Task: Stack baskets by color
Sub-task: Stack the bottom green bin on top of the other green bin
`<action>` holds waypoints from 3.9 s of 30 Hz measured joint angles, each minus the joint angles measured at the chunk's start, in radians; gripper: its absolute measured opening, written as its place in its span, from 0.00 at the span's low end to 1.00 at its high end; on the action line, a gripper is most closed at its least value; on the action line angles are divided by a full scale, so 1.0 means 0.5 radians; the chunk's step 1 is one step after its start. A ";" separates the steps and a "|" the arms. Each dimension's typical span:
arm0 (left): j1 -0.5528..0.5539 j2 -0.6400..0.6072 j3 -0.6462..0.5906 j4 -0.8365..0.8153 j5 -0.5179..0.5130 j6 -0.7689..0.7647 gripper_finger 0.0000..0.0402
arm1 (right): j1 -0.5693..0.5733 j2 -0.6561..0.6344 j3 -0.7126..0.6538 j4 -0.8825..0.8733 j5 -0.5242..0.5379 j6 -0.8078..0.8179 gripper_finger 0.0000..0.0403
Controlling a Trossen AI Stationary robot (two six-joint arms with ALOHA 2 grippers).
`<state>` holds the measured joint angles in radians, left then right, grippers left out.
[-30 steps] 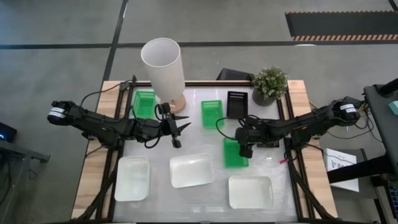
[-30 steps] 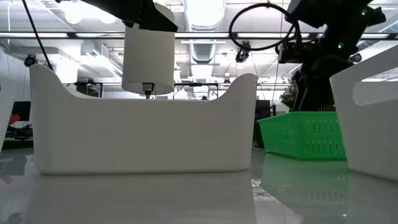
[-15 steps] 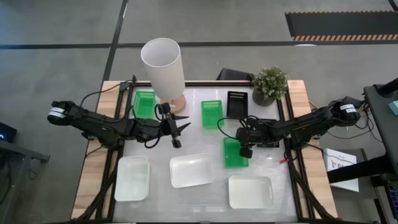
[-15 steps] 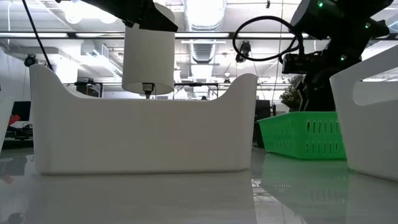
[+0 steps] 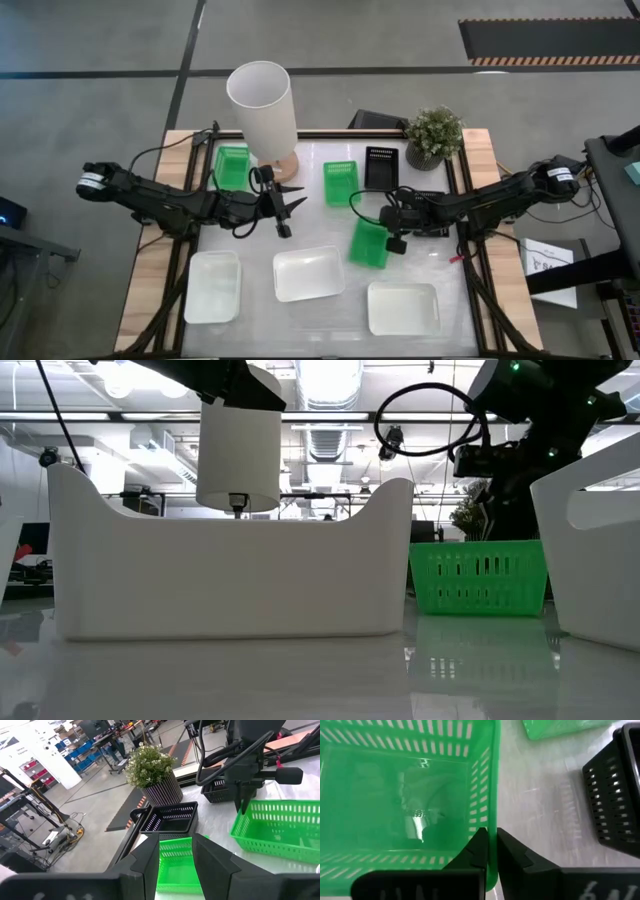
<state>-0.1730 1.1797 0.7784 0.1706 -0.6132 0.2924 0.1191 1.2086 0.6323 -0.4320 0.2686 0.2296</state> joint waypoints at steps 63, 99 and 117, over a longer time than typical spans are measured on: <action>0.000 0.000 0.000 0.012 0.011 -0.047 0.25 | -1.430 1.087 2.082 -1.020 -1.277 -1.590 0.02; 0.002 0.000 0.000 0.009 0.015 -0.047 0.25 | -1.470 1.203 2.132 -0.887 -1.164 -1.558 0.14; -0.001 0.000 0.000 0.009 0.015 -0.047 0.25 | -1.465 1.204 1.826 -0.557 -1.148 -1.546 0.02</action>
<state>-0.1733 1.1797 0.7784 0.1749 -0.6056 0.2691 -0.6132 1.8107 1.5452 -0.7106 -0.3055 -0.5434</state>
